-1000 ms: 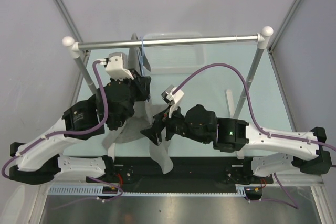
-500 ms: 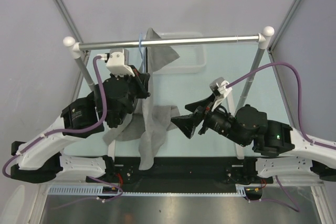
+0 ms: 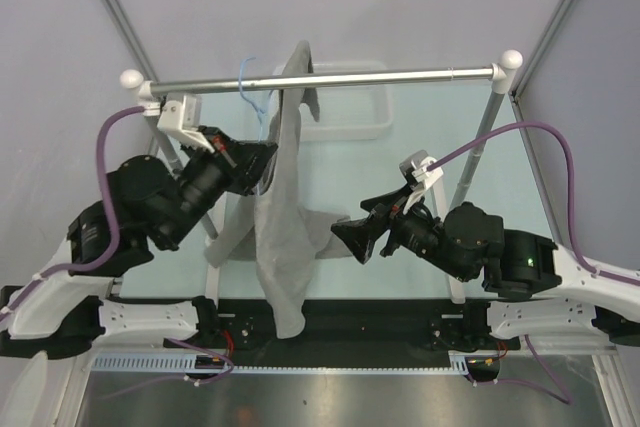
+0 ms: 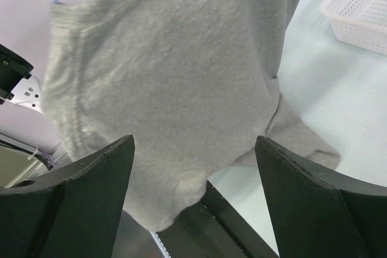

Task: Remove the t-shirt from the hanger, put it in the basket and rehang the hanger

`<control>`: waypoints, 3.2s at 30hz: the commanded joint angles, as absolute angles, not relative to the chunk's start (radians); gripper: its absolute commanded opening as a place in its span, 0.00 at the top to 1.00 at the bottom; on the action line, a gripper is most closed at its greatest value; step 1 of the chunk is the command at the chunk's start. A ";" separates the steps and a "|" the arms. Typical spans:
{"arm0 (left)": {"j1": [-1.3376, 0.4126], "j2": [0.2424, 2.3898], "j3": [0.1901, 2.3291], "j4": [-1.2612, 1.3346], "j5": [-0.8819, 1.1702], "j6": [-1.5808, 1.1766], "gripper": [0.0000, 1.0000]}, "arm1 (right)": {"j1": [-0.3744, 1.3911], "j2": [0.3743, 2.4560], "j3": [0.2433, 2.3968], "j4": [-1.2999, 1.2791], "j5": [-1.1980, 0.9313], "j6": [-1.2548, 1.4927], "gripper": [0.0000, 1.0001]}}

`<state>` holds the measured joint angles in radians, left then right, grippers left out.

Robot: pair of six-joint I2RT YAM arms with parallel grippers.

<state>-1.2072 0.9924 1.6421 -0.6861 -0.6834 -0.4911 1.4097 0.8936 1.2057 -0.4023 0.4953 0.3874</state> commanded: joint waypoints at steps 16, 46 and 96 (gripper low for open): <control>-1.213 0.644 1.111 -0.420 -0.182 -0.462 1.00 | 1.342 0.779 1.075 -0.477 0.532 0.426 0.11; -0.761 1.052 1.146 -0.206 -0.270 -0.963 1.00 | 1.292 0.906 0.934 -0.290 0.339 0.411 0.02; -0.446 1.404 1.443 -0.091 -0.182 -1.048 1.00 | 1.322 0.848 0.394 -0.068 0.361 0.747 1.00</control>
<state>-0.4793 1.4036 1.3617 -0.2409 -0.1558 -1.0145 1.3025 0.8898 0.4488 -0.0502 0.3698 0.6952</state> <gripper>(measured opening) 0.024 0.011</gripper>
